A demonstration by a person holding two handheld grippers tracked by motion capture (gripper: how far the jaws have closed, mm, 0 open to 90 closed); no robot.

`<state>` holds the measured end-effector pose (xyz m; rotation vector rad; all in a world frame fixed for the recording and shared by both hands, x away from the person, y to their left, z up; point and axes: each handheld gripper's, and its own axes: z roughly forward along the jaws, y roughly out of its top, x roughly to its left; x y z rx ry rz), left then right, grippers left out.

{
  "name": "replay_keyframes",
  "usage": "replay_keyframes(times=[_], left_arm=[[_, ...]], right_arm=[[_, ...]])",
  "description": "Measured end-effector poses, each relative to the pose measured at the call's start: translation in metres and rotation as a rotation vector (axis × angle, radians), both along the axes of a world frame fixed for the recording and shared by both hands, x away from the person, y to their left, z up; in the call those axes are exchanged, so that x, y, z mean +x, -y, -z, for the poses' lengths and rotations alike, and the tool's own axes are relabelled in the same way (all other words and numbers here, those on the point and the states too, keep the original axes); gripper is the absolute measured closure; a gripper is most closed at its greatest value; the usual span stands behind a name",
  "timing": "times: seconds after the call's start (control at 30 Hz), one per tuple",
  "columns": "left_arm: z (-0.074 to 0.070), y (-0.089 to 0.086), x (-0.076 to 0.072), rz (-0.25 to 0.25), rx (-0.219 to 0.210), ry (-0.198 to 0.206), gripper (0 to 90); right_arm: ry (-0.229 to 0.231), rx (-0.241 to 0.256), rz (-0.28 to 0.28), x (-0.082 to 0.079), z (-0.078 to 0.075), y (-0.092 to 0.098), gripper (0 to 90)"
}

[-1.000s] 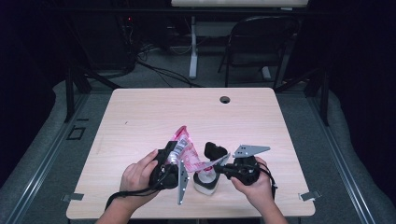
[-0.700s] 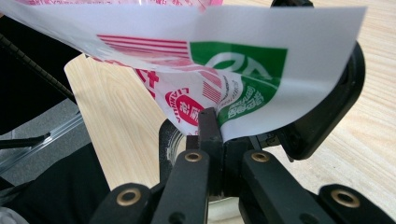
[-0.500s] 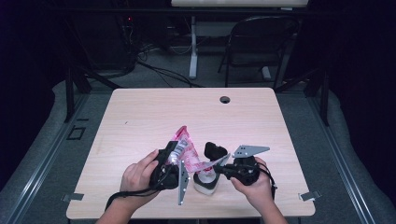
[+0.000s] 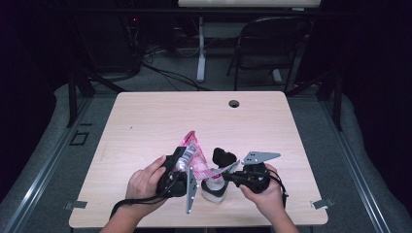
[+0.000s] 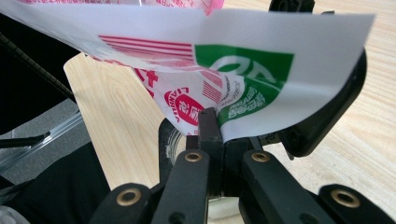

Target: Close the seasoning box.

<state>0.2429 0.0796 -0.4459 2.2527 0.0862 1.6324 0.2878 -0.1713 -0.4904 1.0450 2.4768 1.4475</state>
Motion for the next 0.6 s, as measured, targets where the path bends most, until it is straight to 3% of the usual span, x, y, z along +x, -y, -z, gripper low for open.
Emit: replay_keyframes(times=[0.6], left_arm=[[-0.0002,0.0027,0.0003,0.01,0.0,0.002,75.9]], right_arm=[[-0.004,-0.001,0.005,-0.0009,0.0016,0.0017,90.0]])
